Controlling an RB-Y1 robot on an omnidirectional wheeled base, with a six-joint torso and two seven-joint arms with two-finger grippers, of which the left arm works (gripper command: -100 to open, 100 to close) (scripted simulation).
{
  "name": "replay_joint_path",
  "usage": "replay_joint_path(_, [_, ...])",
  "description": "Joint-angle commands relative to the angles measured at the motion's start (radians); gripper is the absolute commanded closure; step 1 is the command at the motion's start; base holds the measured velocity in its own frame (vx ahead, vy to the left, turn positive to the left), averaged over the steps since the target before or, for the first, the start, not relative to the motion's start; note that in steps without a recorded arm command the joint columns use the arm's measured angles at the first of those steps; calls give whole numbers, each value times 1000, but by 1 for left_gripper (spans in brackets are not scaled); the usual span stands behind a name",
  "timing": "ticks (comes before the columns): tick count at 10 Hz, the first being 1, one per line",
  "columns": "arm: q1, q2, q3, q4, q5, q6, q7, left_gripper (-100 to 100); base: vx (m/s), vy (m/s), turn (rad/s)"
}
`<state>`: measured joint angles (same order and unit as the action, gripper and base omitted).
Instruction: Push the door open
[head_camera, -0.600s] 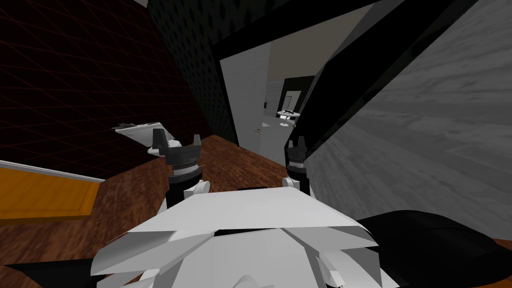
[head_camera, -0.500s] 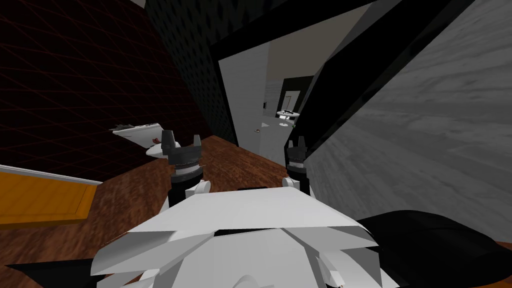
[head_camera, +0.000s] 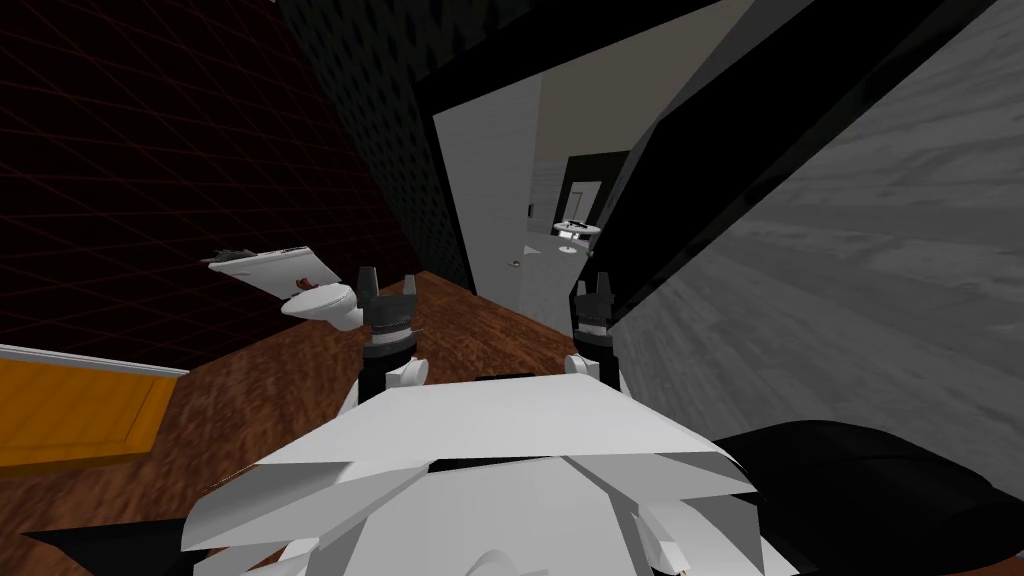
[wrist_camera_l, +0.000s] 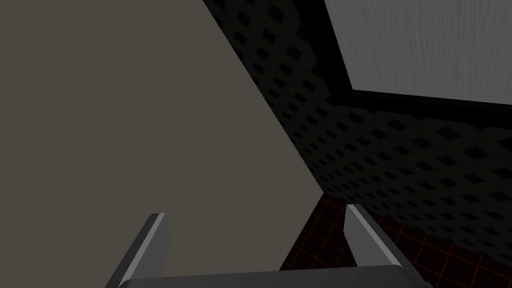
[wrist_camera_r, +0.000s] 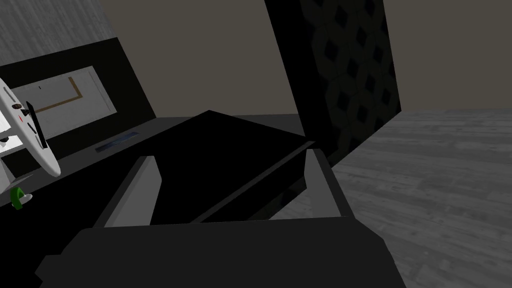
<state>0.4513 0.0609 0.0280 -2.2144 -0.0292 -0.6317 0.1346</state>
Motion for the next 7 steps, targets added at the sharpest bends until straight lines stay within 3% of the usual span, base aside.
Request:
replay_joint_path(1, [-14,5,-3,37,-2,-7,2,-100,89,-8,-14])
replay_joint_path(7, [-58,16,-28,153,-12,-19,5,-100,85,-4,-14])
